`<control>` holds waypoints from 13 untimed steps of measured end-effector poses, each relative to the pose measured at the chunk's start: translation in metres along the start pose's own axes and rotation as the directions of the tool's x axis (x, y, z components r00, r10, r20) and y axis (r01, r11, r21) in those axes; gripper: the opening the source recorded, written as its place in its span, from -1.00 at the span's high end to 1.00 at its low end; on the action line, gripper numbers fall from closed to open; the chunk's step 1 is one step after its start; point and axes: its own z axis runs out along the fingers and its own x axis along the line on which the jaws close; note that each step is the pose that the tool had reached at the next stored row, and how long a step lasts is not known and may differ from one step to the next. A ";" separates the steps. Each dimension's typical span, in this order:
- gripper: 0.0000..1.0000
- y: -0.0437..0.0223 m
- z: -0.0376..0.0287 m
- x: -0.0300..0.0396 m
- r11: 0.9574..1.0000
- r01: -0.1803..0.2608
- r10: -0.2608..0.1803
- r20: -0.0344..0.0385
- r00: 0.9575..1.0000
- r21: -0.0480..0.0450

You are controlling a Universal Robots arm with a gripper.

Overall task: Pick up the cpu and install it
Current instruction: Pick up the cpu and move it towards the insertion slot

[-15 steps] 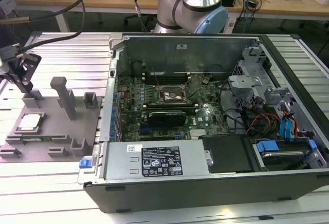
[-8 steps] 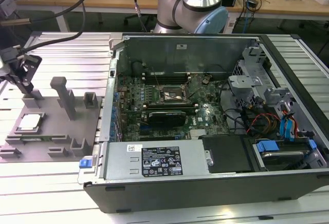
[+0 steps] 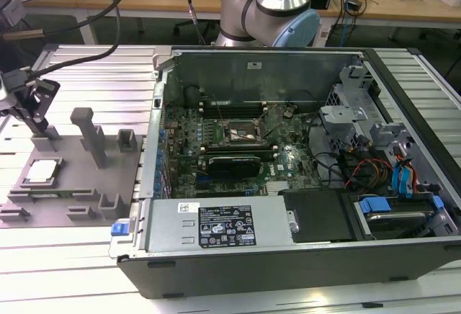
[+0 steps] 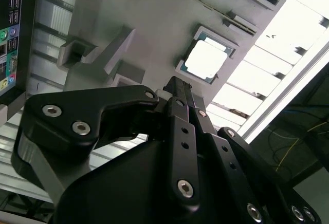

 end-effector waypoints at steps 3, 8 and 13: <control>0.79 -0.0001 0.0020 0.0001 1.000 0.000 0.000 0.000 1.000 0.000; 0.79 -0.0004 0.0063 0.0006 1.000 0.000 0.000 0.000 1.000 0.000; 0.79 -0.0038 0.0155 0.0018 1.000 0.000 0.000 0.000 1.000 0.000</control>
